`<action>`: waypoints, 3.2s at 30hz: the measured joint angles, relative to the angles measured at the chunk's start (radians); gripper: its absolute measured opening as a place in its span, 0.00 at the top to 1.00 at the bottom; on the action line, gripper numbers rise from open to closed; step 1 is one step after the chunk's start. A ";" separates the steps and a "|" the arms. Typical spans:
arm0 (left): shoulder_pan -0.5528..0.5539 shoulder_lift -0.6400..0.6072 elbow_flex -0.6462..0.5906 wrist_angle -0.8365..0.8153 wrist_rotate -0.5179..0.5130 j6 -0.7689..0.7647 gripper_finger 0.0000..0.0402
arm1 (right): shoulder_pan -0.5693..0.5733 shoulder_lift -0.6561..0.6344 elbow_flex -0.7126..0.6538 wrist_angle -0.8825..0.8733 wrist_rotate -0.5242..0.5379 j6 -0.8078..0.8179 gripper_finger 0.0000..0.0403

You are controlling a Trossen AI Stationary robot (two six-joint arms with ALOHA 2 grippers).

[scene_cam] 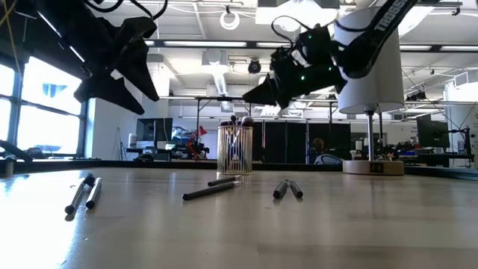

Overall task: Put items in baskets/containers
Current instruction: Put the brow brush into the pen holder

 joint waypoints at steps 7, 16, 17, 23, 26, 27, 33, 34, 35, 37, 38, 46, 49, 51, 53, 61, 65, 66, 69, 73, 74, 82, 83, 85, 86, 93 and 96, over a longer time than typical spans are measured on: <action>0.000 0.170 0.213 -0.243 0.031 -0.211 0.50 | 0.019 -0.240 0.002 -0.406 0.063 0.058 0.75; -0.023 0.388 0.418 -0.422 0.239 -0.721 0.50 | 0.093 -0.469 -0.033 -0.994 0.226 0.131 0.88; -0.034 0.402 0.424 -0.425 0.249 -0.761 0.50 | 0.101 -0.482 -0.043 -1.019 0.225 0.131 0.90; -0.121 0.504 0.435 -0.422 0.324 -1.019 0.50 | 0.139 -0.554 -0.159 -1.009 0.209 0.124 0.96; -0.172 0.537 0.433 -0.442 0.364 -1.172 0.50 | 0.154 -0.575 -0.208 -1.003 0.182 0.127 0.98; -0.184 0.547 0.434 -0.435 0.371 -1.221 0.50 | 0.157 -0.581 -0.223 -0.998 0.164 0.127 0.98; -0.188 0.607 0.434 -0.463 0.418 -1.284 0.50 | 0.175 -0.604 -0.279 -0.975 0.089 0.129 0.99; -0.189 0.613 0.434 -0.467 0.416 -1.285 0.50 | 0.178 -0.606 -0.283 -0.970 0.089 0.133 0.99; -0.189 0.625 0.434 -0.464 0.417 -1.289 0.50 | 0.180 -0.610 -0.288 -0.964 0.088 0.142 0.99; -0.190 0.656 0.434 -0.440 0.419 -1.298 0.50 | 0.185 -0.616 -0.293 -0.970 0.087 0.158 0.99; -0.190 0.666 0.434 -0.443 0.426 -1.299 0.50 | 0.187 -0.618 -0.293 -0.968 0.085 0.162 0.99; -0.190 0.727 0.439 -0.417 0.452 -1.300 0.50 | 0.190 -0.626 -0.292 -0.967 0.038 0.175 0.99; -0.189 0.747 0.438 -0.410 0.462 -1.298 0.52 | 0.190 -0.626 -0.292 -0.969 0.036 0.176 0.99; -0.189 0.755 0.439 -0.414 0.460 -1.297 0.56 | 0.190 -0.626 -0.292 -0.967 0.035 0.176 0.98; -0.189 0.760 0.439 -0.424 0.456 -1.290 0.62 | 0.190 -0.626 -0.292 -0.969 0.033 0.176 0.98; -0.191 0.762 0.446 -0.448 0.384 -1.249 0.96 | 0.190 -0.626 -0.292 -0.969 0.033 0.176 1.00; -0.190 0.757 0.505 -0.544 0.331 -1.233 0.95 | 0.190 -0.626 -0.292 -0.969 0.033 0.171 0.99; -0.188 0.761 0.525 -0.591 0.310 -1.227 0.97 | 0.190 -0.626 -0.292 -0.969 0.033 0.168 0.99; -0.190 0.755 0.624 -0.665 0.212 -1.221 0.97 | 0.190 -0.626 -0.292 -0.969 0.033 0.166 1.00; -0.187 0.748 0.776 -0.876 0.017 -1.192 0.98 | 0.190 -0.626 -0.292 -0.969 0.032 0.158 0.99; -0.176 0.742 0.817 -0.912 -0.045 -1.184 0.98 | 0.190 -0.626 -0.292 -0.968 0.033 0.158 0.99; 0.017 0.742 1.043 -0.740 -0.272 -0.314 0.98 | 0.190 -0.626 -0.292 -0.960 0.033 0.170 0.99; 0.053 0.742 1.056 -0.646 -0.258 -0.132 0.98 | 0.190 -0.626 -0.292 -0.957 0.034 0.179 1.00; 0.127 0.742 1.068 -0.407 -0.142 0.188 0.98 | 0.190 -0.626 -0.292 -0.944 0.035 0.198 1.00; 0.166 0.742 1.067 -0.281 -0.053 0.313 0.98 | 0.190 -0.626 -0.292 -0.936 0.036 0.209 0.99; 0.350 0.741 1.064 0.059 0.236 0.827 0.98 | 0.190 -0.626 -0.292 -0.854 0.051 0.288 0.99; 0.402 0.740 1.058 0.065 0.287 0.954 0.98 | 0.190 -0.626 -0.292 -0.808 0.091 0.331 1.00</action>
